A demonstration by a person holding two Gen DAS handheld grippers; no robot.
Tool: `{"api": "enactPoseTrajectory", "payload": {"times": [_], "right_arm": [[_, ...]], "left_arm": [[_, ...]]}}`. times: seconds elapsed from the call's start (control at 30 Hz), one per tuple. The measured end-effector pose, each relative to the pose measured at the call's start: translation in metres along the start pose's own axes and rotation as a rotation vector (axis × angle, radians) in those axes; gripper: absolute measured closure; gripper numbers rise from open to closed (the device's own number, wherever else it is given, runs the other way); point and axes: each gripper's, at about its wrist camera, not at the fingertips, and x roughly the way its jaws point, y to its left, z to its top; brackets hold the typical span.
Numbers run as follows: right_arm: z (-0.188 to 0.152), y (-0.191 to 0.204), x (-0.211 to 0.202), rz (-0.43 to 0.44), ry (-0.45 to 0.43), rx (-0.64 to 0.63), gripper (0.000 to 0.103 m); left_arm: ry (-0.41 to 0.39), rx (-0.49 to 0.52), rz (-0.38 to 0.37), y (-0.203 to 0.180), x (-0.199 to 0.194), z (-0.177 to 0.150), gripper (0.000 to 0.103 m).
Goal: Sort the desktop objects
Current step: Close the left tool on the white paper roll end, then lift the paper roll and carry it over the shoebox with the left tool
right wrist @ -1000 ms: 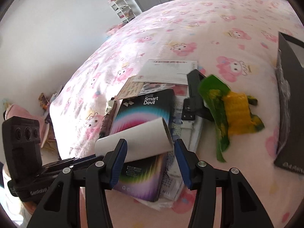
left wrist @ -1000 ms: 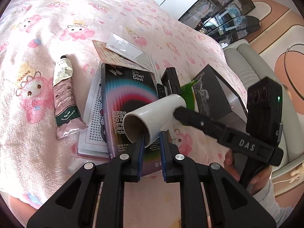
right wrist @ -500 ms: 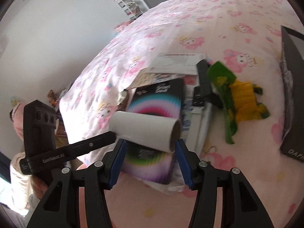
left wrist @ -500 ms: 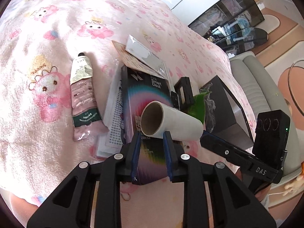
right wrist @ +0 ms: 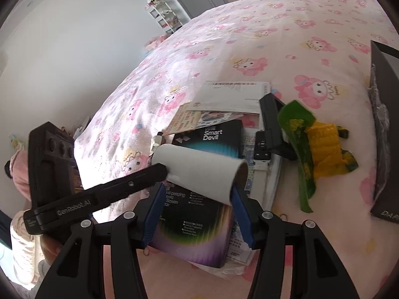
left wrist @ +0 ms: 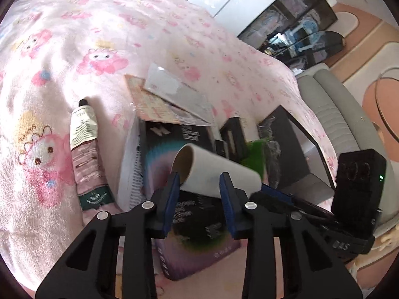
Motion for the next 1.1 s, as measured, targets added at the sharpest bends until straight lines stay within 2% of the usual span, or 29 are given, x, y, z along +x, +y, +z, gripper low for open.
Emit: {"api": "enactPoseTrajectory", "payload": {"times": [0.23,0.33,0.5,0.7,0.73,0.8,0.93,1.0,1.1], "right_arm": [[-0.006,-0.003,-0.035,0.033,-0.045,0.020,0.053],[-0.009,-0.005,-0.045,0.016,-0.051,0.011,0.052],[-0.021,-0.032,-0.046,0.010,-0.034,0.098,0.052],[-0.032,-0.042,-0.043,0.013,-0.024,0.123,0.052],[-0.032,-0.043,-0.043,0.008,-0.025,0.123,0.052],[-0.033,-0.047,-0.041,0.019,-0.017,0.139,0.052],[-0.035,-0.049,-0.035,0.014,-0.004,0.140,0.052],[-0.034,-0.050,-0.034,0.017,0.000,0.134,0.052],[-0.034,-0.055,-0.033,-0.011,0.005,0.143,0.052]], "left_arm": [[0.038,0.072,-0.034,-0.032,0.004,-0.011,0.072],[0.057,0.111,-0.015,-0.049,0.015,-0.015,0.072],[0.081,0.094,-0.008,-0.056,0.024,-0.022,0.083],[0.104,0.111,0.008,-0.058,0.029,-0.029,0.085],[0.103,0.109,0.008,-0.056,0.032,-0.028,0.084],[0.102,0.105,0.010,-0.052,0.038,-0.026,0.074],[0.120,0.133,-0.011,-0.049,0.054,-0.022,0.074],[0.123,0.148,-0.010,-0.053,0.058,-0.019,0.067],[0.127,0.169,-0.009,-0.058,0.064,-0.015,0.064]]}}
